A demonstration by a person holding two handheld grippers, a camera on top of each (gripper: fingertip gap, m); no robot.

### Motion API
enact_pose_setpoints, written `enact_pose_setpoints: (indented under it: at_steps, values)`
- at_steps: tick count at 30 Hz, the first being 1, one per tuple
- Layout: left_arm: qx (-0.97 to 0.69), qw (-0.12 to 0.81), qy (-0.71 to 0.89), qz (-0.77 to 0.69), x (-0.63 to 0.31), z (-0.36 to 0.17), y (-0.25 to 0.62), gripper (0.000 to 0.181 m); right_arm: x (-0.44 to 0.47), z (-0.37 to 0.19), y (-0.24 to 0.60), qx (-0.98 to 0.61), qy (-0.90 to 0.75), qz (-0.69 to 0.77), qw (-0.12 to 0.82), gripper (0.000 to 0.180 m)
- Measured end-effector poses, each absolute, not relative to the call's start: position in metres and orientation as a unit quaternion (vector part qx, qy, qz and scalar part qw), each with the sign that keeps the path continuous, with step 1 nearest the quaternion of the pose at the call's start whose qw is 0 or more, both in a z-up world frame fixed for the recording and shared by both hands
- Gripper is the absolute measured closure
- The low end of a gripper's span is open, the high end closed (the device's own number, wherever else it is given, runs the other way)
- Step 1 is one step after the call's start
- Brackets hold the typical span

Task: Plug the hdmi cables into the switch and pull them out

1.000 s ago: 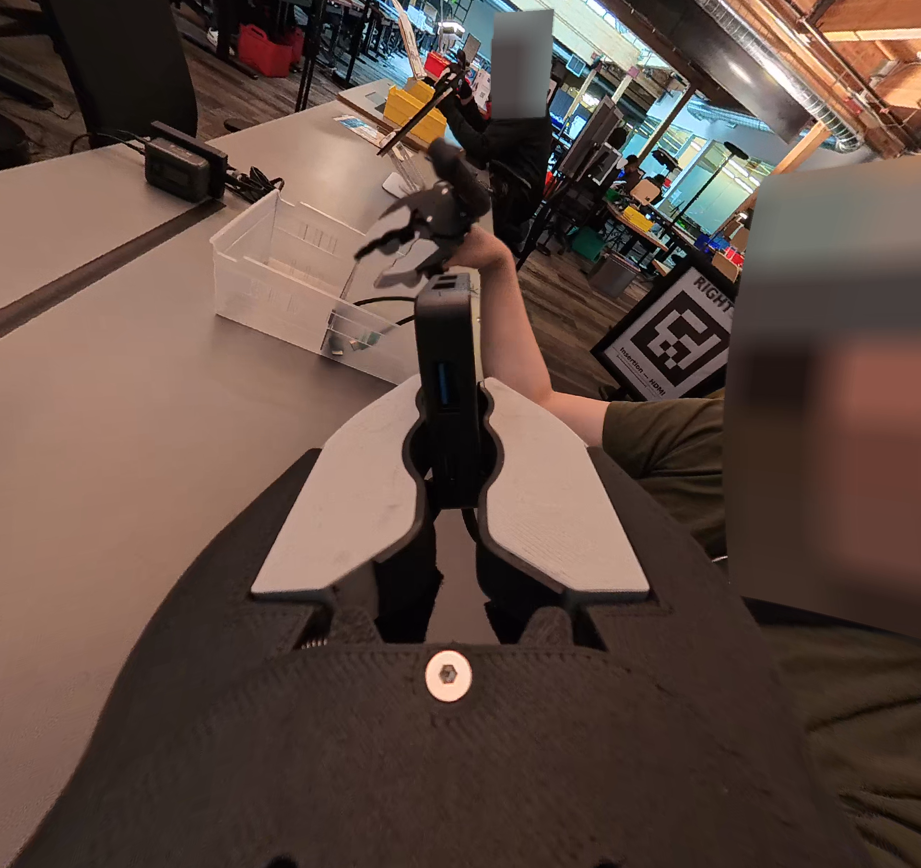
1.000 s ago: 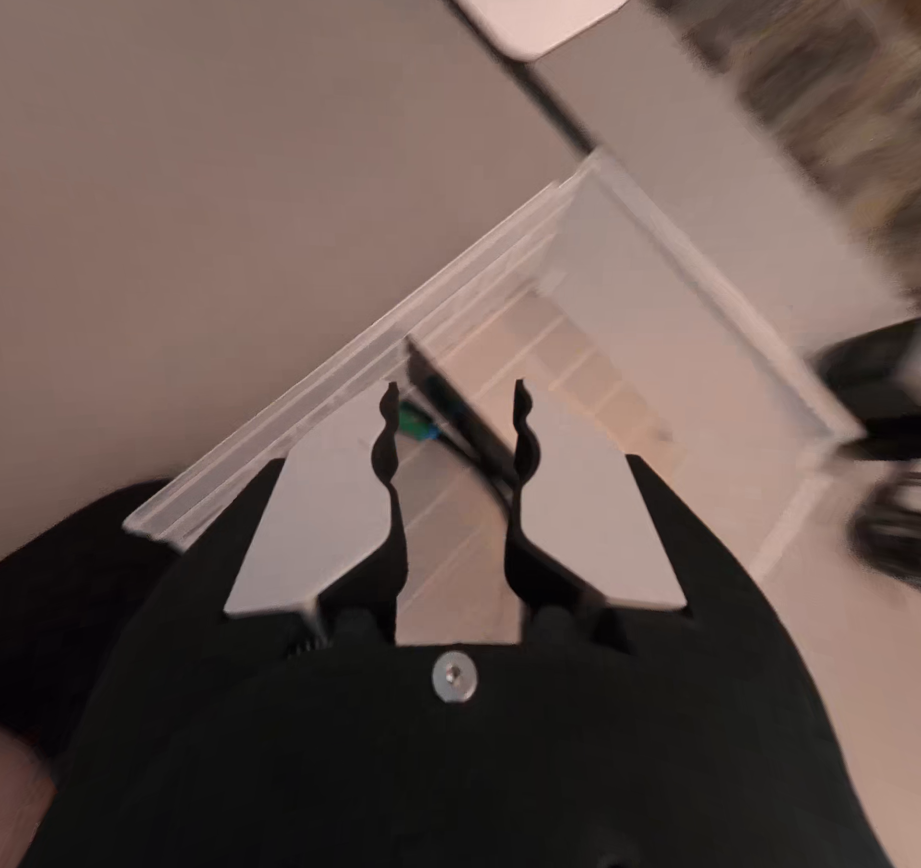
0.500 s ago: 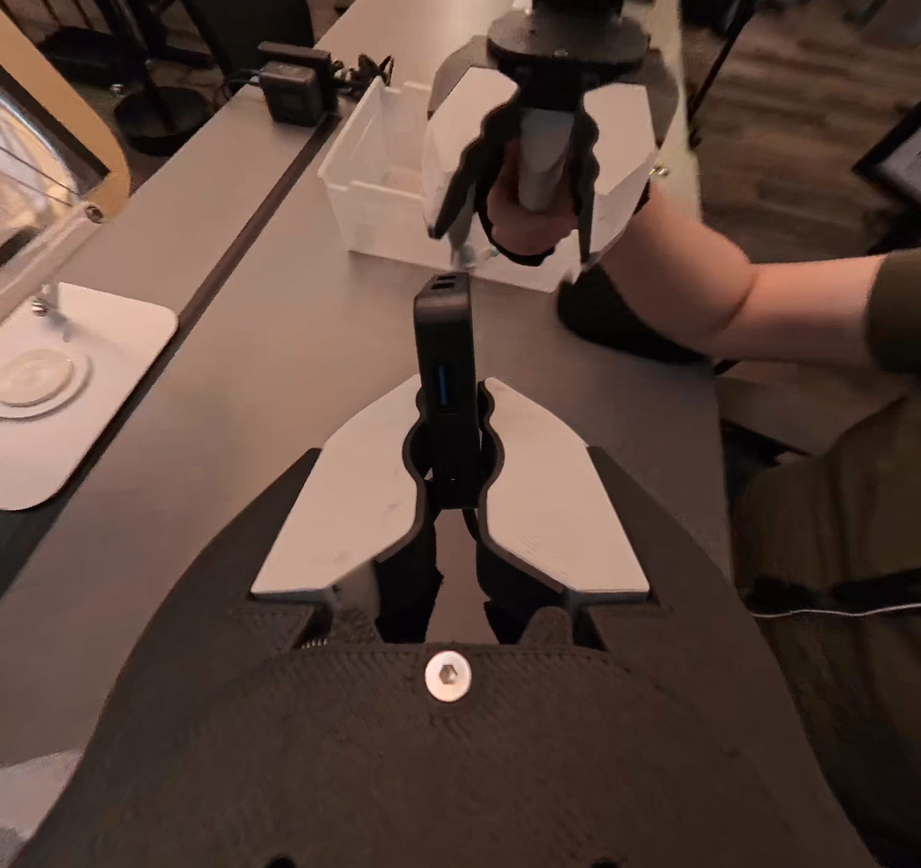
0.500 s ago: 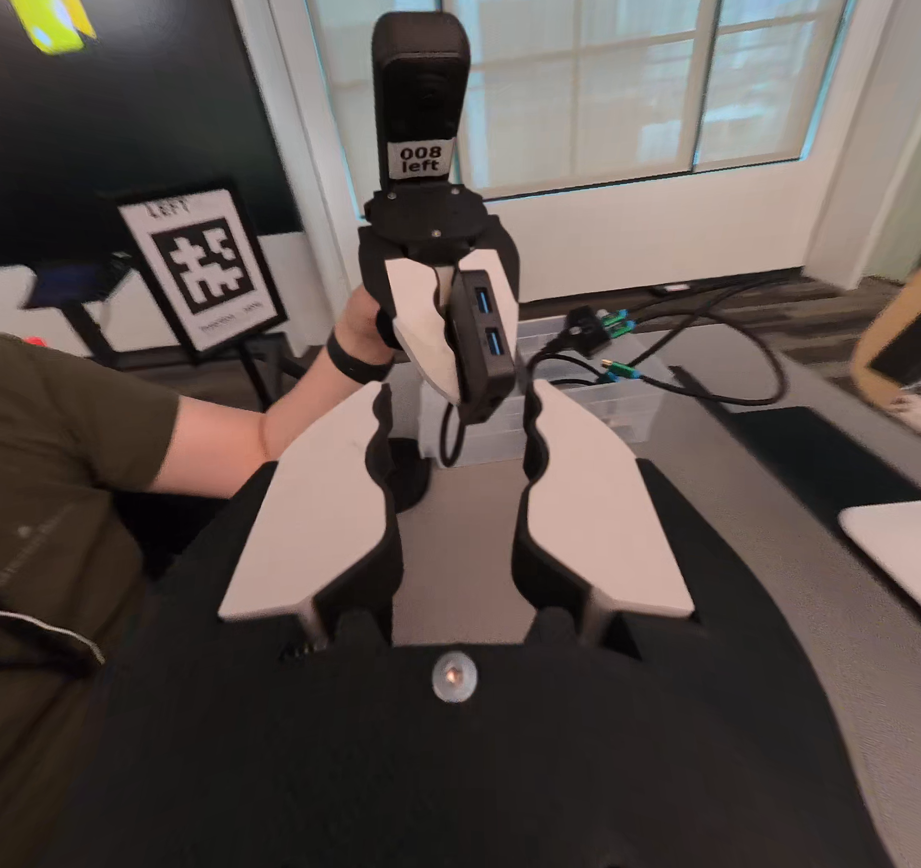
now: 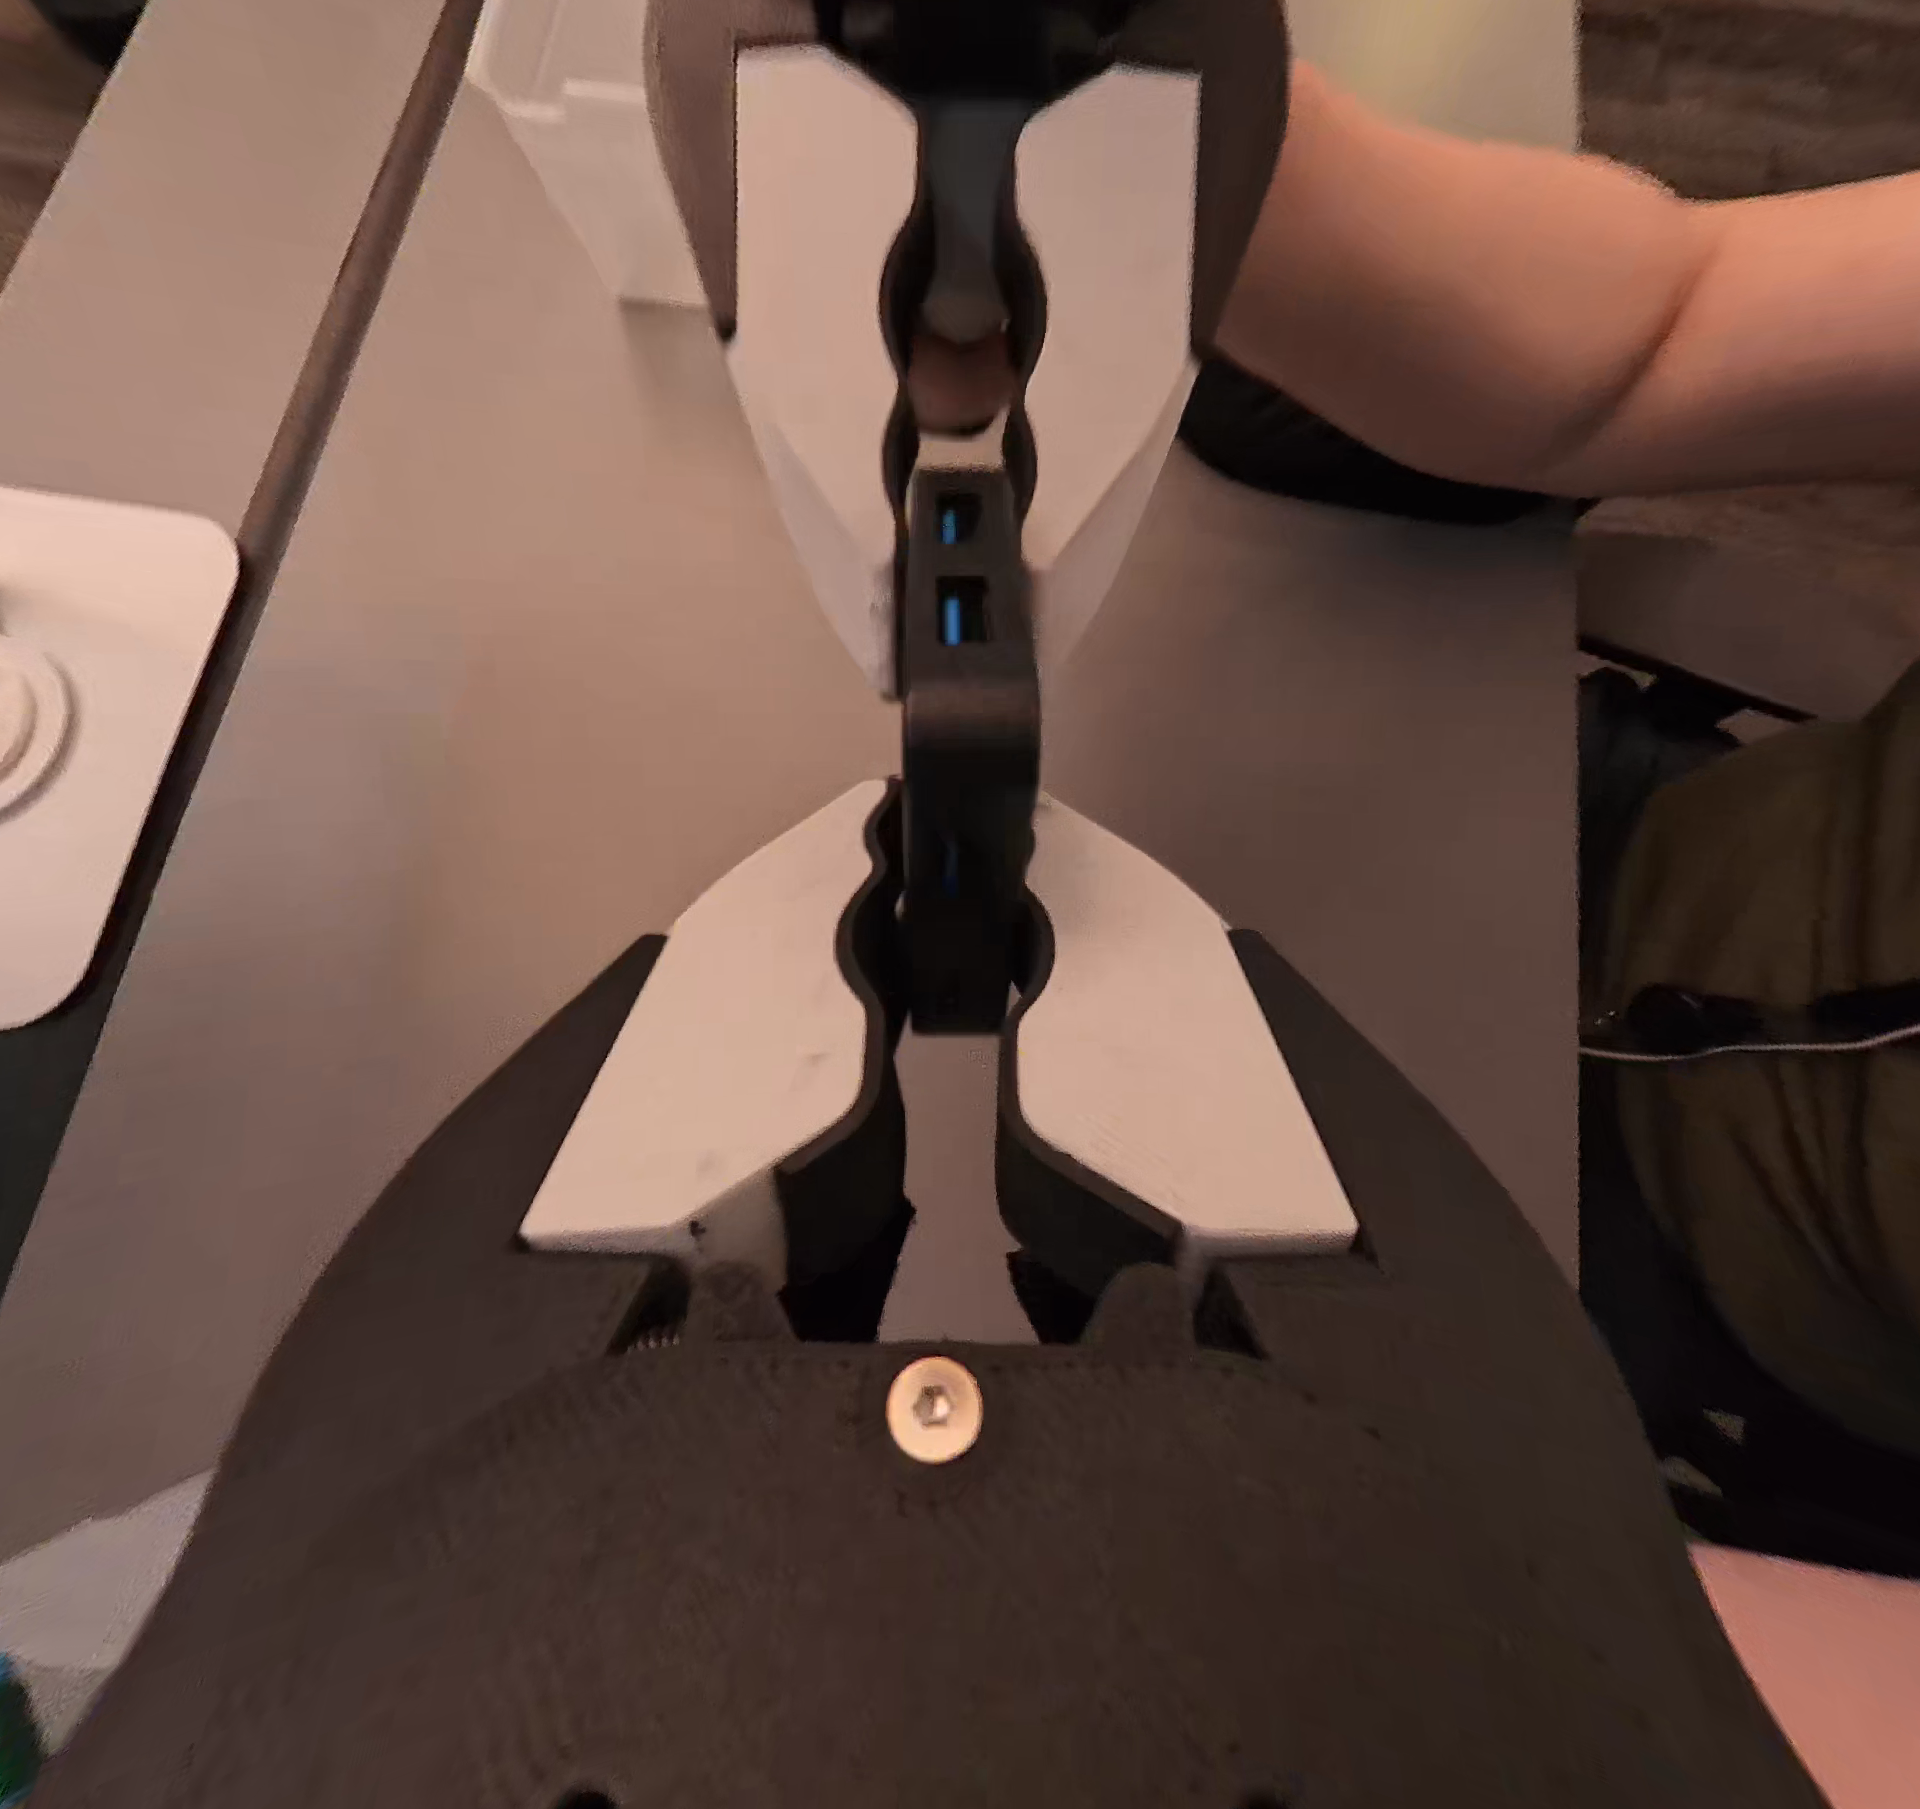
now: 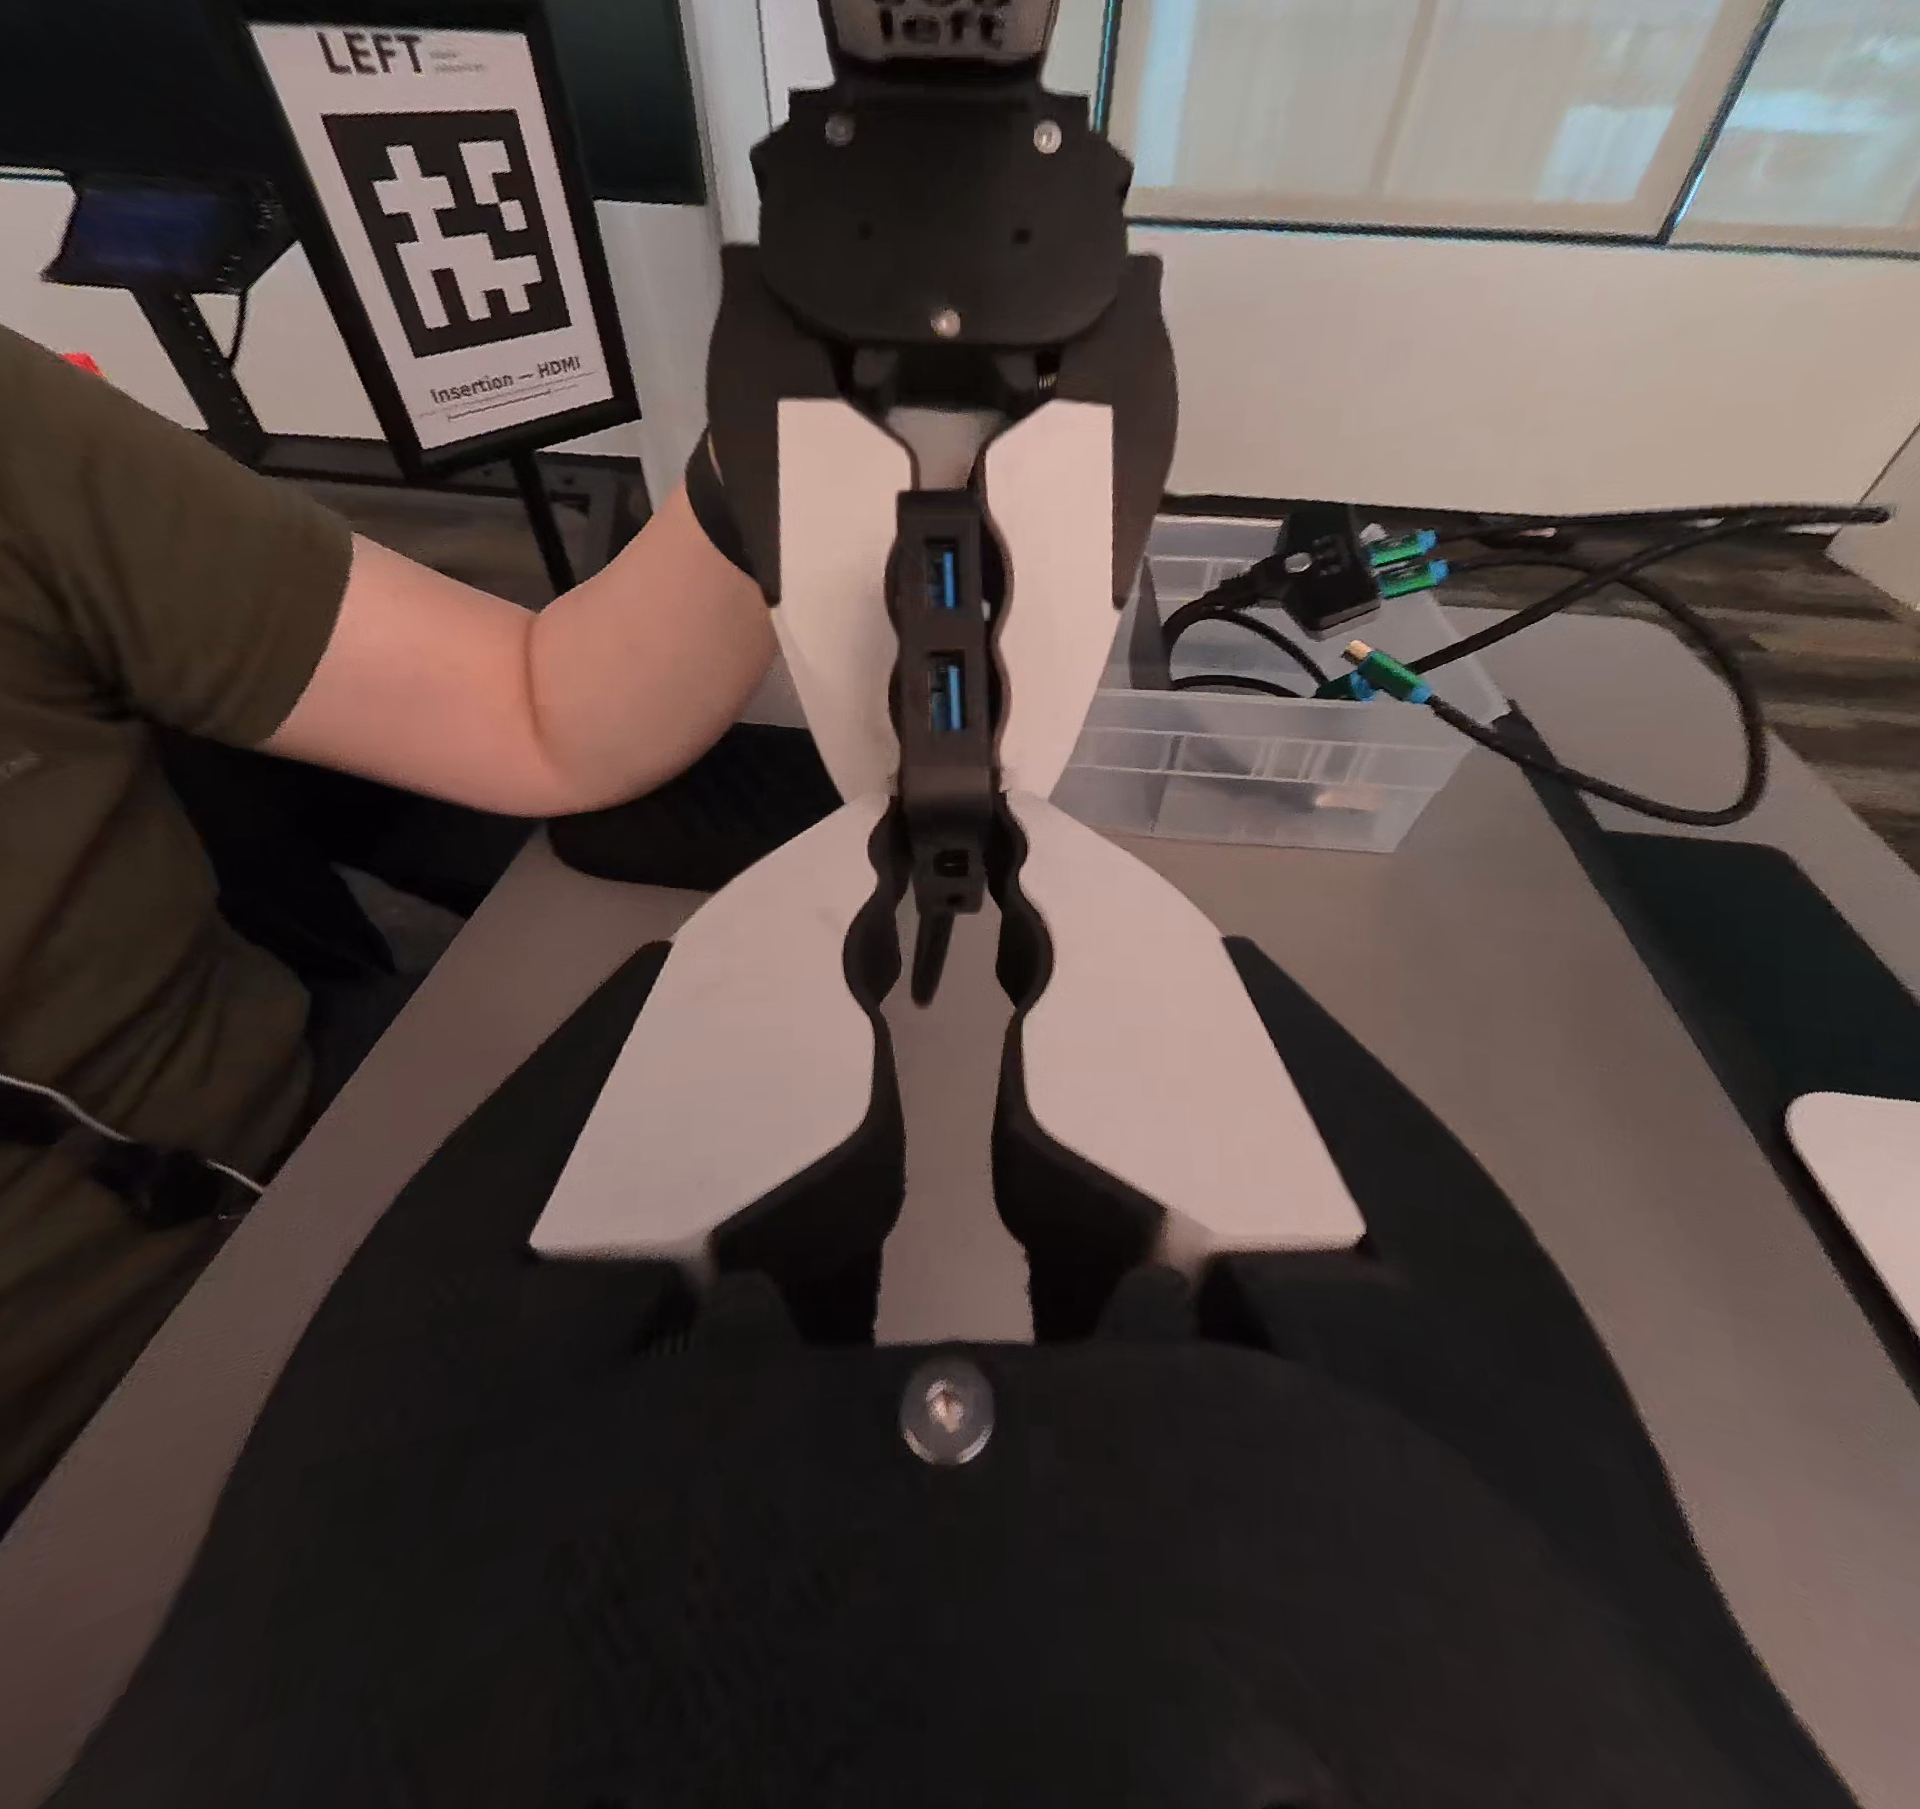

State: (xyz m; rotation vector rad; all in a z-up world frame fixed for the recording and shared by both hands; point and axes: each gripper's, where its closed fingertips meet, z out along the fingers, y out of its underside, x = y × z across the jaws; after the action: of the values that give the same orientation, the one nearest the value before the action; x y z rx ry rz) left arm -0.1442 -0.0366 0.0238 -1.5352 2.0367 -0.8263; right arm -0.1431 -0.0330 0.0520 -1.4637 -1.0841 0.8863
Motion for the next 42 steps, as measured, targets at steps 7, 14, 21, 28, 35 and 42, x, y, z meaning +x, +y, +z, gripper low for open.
enact_pose_setpoints:
  at_steps: [7,14,21,28,35,42]
  values:
    - [-0.537,0.25,0.743,-0.309,-0.144,0.033,-0.043,0.167,-0.136,0.062,-0.044,-0.589,-0.468,0.357,0.554,0.166]
    - [-0.516,0.31,0.755,-0.262,-0.132,0.034,-0.043,0.167,-0.136,0.065,-0.045,-0.587,-0.505,0.287,0.565,0.165]
    - [-0.501,0.437,0.7,-0.261,-0.128,0.069,-0.025,0.153,0.055,0.107,-0.056,-0.684,-0.376,-0.059,0.623,0.165]
    - [-0.502,0.399,0.686,-0.343,-0.133,0.081,-0.041,0.141,0.24,-0.008,-0.062,-0.839,-0.198,-0.208,0.463,0.165]
    - [-0.513,0.379,0.685,-0.352,-0.135,0.077,-0.038,0.143,0.26,-0.101,-0.033,-0.907,-0.195,-0.228,0.297,0.165]
    - [-0.522,0.394,0.663,-0.364,-0.147,0.092,-0.032,0.142,0.237,-0.058,-0.044,-0.908,-0.125,-0.121,0.381,0.147]
